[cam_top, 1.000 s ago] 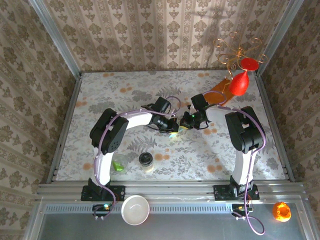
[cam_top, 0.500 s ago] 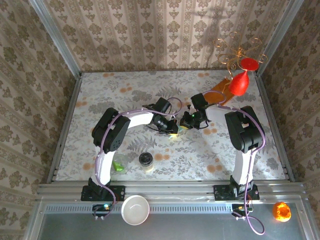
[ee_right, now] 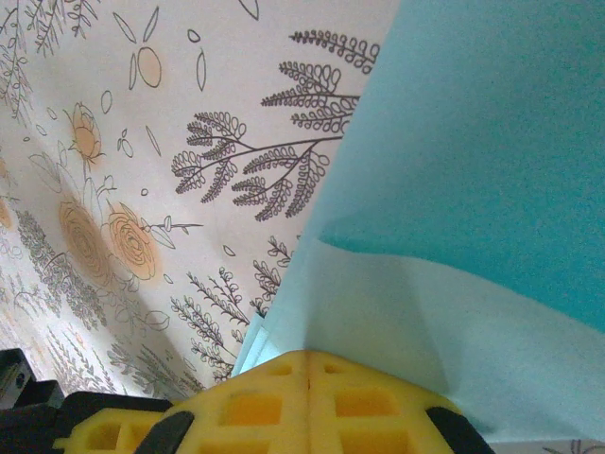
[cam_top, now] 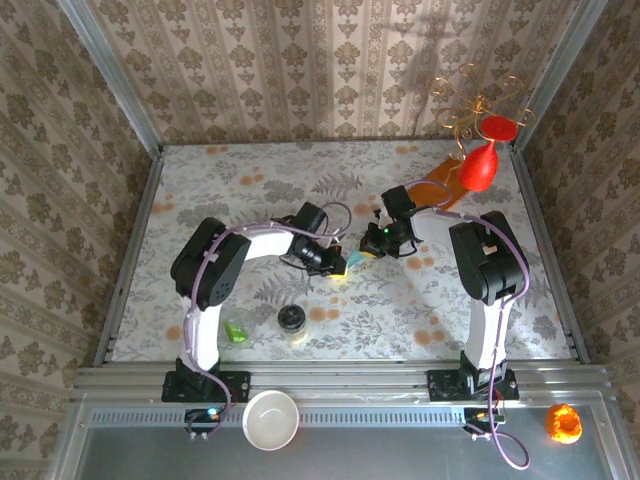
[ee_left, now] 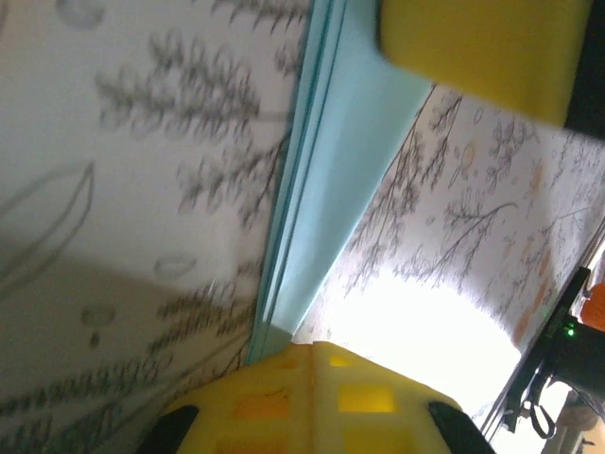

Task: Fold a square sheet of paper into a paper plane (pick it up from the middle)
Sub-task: Fold the wing for the fifth time at the center of the table.

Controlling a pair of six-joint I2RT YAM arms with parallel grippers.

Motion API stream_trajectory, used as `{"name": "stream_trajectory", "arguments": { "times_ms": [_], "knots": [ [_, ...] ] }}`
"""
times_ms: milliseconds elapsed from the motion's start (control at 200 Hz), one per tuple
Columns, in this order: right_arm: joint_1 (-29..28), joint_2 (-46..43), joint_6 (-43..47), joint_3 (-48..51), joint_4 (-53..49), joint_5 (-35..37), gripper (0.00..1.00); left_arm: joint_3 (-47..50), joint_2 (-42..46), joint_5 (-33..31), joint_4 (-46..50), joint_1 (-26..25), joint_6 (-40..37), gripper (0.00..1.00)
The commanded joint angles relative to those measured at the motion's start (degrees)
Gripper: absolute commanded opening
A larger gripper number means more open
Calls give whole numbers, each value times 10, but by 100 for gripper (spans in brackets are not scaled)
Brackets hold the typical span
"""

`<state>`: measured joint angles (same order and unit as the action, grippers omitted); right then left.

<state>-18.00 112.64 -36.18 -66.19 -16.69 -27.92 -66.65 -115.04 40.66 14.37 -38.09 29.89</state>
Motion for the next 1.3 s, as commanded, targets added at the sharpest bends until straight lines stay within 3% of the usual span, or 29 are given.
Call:
{"name": "stream_trajectory", "arguments": {
  "times_ms": [0, 250, 425, 930, 1295],
  "knots": [
    [6, 54, 10, 22, -50, 75, 8, 56, 16, 4, 48, 13, -2, 1],
    [-7, 33, 5, 38, -9, 22, 8, 52, 97, 13, -24, 21, 31, 2],
    [-29, 16, -13, 40, 12, -1, 8, 22, 69, -6, -74, 10, 74, 2],
    [-32, 5, -11, 24, 9, -13, 9, -26, -17, -76, -16, 4, 84, 0],
    [-7, -29, 42, -43, -45, 21, 15, 6, -18, -64, -17, 6, 95, 0]
  ]
}}
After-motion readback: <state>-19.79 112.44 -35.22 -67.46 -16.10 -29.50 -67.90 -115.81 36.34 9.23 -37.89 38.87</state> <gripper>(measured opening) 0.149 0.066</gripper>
